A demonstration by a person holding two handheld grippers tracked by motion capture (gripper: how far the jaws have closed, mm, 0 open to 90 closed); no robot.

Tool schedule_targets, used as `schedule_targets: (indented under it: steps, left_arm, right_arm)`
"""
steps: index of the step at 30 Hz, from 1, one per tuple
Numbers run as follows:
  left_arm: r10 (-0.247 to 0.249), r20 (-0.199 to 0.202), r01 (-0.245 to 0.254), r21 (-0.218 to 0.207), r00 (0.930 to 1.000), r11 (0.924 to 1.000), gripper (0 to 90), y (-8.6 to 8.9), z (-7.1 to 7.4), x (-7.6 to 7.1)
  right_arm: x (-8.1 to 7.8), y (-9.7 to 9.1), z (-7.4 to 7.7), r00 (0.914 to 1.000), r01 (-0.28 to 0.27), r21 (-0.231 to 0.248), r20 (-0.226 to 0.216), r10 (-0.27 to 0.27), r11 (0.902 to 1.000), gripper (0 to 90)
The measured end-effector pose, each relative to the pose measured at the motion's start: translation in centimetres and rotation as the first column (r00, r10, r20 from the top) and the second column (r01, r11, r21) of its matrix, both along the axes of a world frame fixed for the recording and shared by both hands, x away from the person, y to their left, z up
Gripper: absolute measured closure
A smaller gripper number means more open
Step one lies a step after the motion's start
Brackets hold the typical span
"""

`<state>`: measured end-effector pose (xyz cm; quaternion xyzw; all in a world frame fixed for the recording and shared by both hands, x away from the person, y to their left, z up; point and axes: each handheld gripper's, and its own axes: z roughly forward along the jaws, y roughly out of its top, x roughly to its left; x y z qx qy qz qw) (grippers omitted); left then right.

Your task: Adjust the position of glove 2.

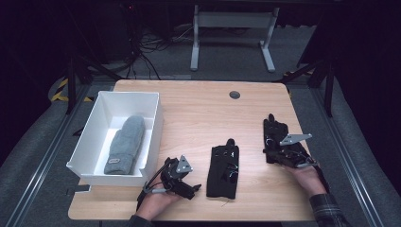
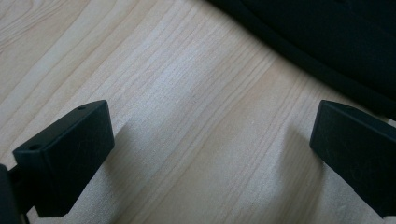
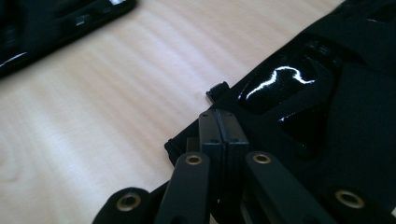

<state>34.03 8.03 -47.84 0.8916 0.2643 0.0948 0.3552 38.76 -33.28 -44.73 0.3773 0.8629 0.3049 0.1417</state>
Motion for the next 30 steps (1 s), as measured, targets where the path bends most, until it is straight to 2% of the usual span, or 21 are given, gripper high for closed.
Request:
schedule_targets:
  steps: [7, 13, 19, 21, 24, 30]
  left_arm:
    - [0.001, 0.001, -0.001, 0.000, 1.0000, 1.0000, 0.2, 0.0, 0.0, 0.0]
    - [0.001, 0.000, -0.001, -0.001, 1.0000, 1.0000, 0.2, 0.0, 0.0, 0.0]
    - [0.001, 0.001, -0.001, 0.000, 1.0000, 1.0000, 0.2, 0.0, 0.0, 0.0]
    - [0.001, 0.000, -0.001, 0.000, 1.0000, 1.0000, 0.2, 0.0, 0.0, 0.0]
    - [0.001, 0.000, -0.001, 0.000, 1.0000, 1.0000, 0.1, 0.0, 0.0, 0.0]
    - [0.001, 0.000, -0.001, 0.000, 1.0000, 1.0000, 0.2, 0.0, 0.0, 0.0]
  right_arm:
    - [-2.0, 1.4, 0.0, 0.9975, -0.067, 0.009, -0.020, 0.068, 0.9977, 90.0]
    - [-5.0, 3.0, -0.1, 0.9888, -0.143, 0.015, -0.040, 0.144, 0.9896, 90.0]
    - [-6.8, 3.8, -0.2, 0.9818, -0.179, 0.035, -0.058, 0.181, 0.9832, 90.0]
    - [-7.1, 3.8, 0.0, 0.9817, -0.182, 0.032, -0.050, 0.184, 0.9827, 90.0]
    - [-6.8, 3.4, 0.7, 0.9868, -0.162, 0.066, 0.003, 0.162, 0.9846, 90.0]
    - [-3.9, 3.2, 0.8, 0.9928, -0.111, 0.035, 0.047, 0.110, 0.9932, 90.0]
